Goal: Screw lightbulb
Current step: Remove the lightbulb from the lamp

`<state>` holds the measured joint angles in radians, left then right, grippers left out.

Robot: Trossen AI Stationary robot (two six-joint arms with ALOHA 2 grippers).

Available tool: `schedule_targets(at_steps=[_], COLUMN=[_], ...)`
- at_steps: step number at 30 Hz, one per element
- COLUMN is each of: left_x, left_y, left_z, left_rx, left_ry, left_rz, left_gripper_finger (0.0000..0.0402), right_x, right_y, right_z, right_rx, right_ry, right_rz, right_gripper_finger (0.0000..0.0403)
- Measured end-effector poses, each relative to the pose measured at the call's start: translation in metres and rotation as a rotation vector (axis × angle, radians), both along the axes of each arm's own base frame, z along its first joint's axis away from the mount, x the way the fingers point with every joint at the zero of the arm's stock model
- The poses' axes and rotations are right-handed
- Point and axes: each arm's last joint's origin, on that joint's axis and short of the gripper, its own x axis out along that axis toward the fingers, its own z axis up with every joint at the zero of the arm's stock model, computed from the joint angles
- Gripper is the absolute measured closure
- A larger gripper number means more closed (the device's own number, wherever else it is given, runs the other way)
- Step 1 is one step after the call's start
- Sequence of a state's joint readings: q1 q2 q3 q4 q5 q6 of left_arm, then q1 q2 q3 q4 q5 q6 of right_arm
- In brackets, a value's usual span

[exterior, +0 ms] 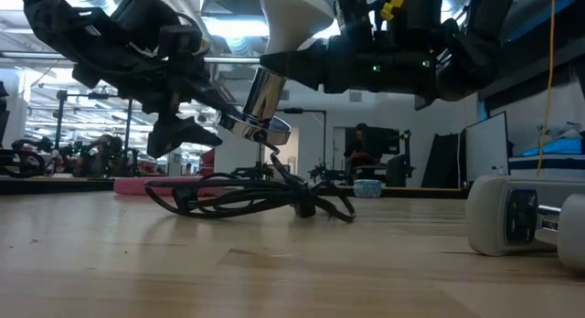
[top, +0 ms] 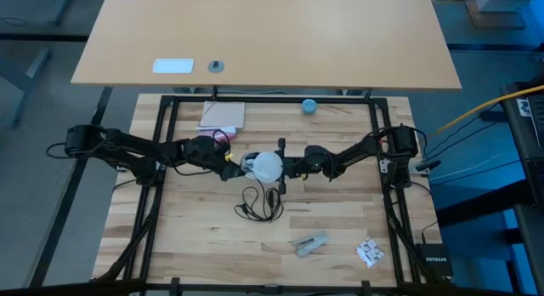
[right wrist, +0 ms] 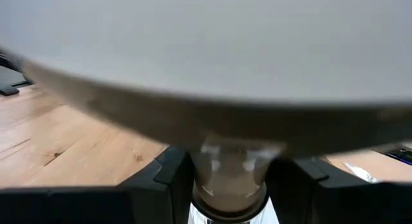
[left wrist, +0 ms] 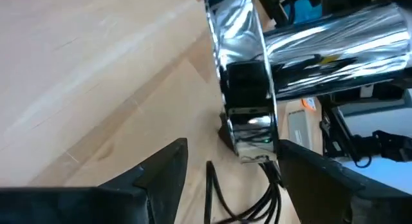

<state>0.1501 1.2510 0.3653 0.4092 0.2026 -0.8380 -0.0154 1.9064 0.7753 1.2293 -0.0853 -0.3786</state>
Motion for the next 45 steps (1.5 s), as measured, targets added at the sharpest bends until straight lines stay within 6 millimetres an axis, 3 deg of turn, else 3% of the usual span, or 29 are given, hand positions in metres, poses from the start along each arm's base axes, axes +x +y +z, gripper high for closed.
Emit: schedule_targets(at_steps=[9, 21, 35, 45], left_x=[0.003, 0.003, -0.005, -0.012], left_y=[0.002, 0.003, 0.032, 0.053], left_z=[0.005, 0.007, 0.009, 0.01], left_rx=[0.025, 0.03, -0.161, -0.187], left_ry=[-0.058, -0.077, -0.105, -0.129], left_rz=[0.054, 0.026, -0.01, 0.02], left_gripper_finger=[0.0201, 0.0342, 0.0334, 0.0331], right_x=[0.001, 0.003, 0.004, 0.004], right_y=[-0.001, 0.002, 0.004, 0.003], right_z=[0.001, 0.002, 0.001, 0.001], right_rx=[0.003, -0.048, -0.062, -0.061], right_ry=[-0.007, 0.002, 0.022, 0.026], right_rz=[-0.03, 0.047, 0.145, 0.137], right_gripper_finger=[0.0244, 0.0244, 0.0244, 0.0244])
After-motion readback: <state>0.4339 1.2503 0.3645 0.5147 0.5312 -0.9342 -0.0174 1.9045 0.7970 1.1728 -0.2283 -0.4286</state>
